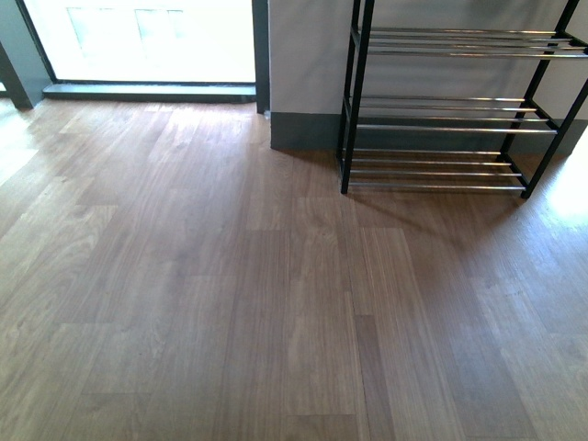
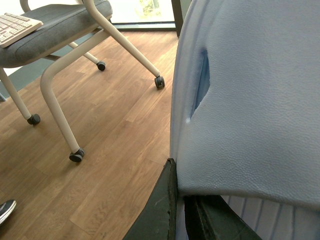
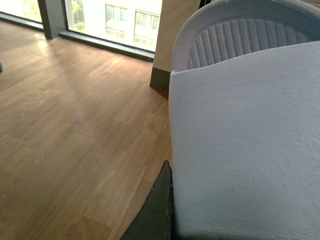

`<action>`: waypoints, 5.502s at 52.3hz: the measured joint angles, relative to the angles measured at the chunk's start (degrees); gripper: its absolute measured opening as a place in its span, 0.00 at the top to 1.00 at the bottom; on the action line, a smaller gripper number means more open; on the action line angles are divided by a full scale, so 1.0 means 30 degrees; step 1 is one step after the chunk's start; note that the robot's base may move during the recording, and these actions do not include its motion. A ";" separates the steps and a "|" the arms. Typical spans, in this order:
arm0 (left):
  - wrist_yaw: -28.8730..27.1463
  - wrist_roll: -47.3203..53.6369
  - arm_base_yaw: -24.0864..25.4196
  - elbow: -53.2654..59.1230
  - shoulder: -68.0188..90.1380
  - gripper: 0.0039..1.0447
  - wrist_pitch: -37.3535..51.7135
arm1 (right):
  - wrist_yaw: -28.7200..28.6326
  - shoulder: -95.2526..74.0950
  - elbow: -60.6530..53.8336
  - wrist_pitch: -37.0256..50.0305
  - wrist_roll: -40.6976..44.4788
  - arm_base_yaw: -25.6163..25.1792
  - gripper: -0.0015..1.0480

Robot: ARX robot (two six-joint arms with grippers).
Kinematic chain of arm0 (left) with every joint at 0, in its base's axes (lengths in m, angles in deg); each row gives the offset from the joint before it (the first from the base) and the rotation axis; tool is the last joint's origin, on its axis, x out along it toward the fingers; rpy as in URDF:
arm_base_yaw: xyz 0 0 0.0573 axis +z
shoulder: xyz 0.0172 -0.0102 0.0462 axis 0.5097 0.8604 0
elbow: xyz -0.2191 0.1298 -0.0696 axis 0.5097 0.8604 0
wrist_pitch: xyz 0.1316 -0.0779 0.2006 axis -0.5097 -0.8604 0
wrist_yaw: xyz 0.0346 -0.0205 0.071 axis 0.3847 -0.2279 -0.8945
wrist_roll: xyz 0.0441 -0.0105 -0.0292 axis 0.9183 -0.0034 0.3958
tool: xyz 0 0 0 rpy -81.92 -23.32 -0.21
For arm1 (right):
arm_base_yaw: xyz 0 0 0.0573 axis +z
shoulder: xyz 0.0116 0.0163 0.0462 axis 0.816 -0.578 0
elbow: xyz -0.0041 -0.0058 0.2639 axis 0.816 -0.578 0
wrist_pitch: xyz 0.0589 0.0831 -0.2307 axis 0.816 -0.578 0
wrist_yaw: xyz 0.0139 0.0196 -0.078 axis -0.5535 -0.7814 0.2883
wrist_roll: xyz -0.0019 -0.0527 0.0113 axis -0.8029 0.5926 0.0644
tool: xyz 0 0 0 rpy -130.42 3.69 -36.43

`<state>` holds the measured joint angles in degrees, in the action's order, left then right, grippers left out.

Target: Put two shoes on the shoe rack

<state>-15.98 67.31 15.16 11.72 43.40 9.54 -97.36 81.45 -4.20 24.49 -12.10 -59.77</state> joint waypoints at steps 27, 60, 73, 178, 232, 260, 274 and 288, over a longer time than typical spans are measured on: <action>-0.0051 0.0007 0.0000 0.0000 0.0000 0.98 0.0000 | -0.0117 0.0007 0.0000 -0.0007 -0.0007 -0.0051 0.98; 0.0066 0.0007 -0.0007 0.0000 0.0000 0.98 0.0000 | 0.0036 0.0029 0.0000 -0.0015 -0.0058 -0.0066 0.98; 0.0022 0.0007 0.0000 0.0000 0.0000 0.98 0.0000 | -0.0044 0.0036 0.0000 -0.0015 -0.0058 -0.0066 0.98; 0.0000 0.0066 -0.0007 0.0007 -0.0007 0.98 0.0000 | -0.0066 0.0036 0.0007 -0.0015 -0.0073 -0.0080 0.98; 0.0000 0.0066 -0.0015 0.0007 0.0015 0.98 0.0007 | -0.0379 -1.9052 0.4779 1.1912 -0.0401 0.1195 0.98; 0.0000 0.0066 -0.0015 0.0007 0.0015 0.98 0.0007 | 0.1596 -2.9084 1.3879 1.0528 0.0168 0.3089 0.98; 0.0000 0.0066 -0.0015 0.0007 0.0015 0.98 0.0007 | 0.3242 -3.2851 1.8644 0.8327 -0.0583 0.3585 0.98; 0.0000 0.0073 -0.0015 0.0007 0.0015 0.98 0.0007 | 0.6047 -3.5758 2.1930 0.7118 -0.1727 0.4065 0.98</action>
<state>-15.98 67.53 15.11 11.75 43.44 9.56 -79.22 -25.83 61.59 45.85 -17.28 -47.57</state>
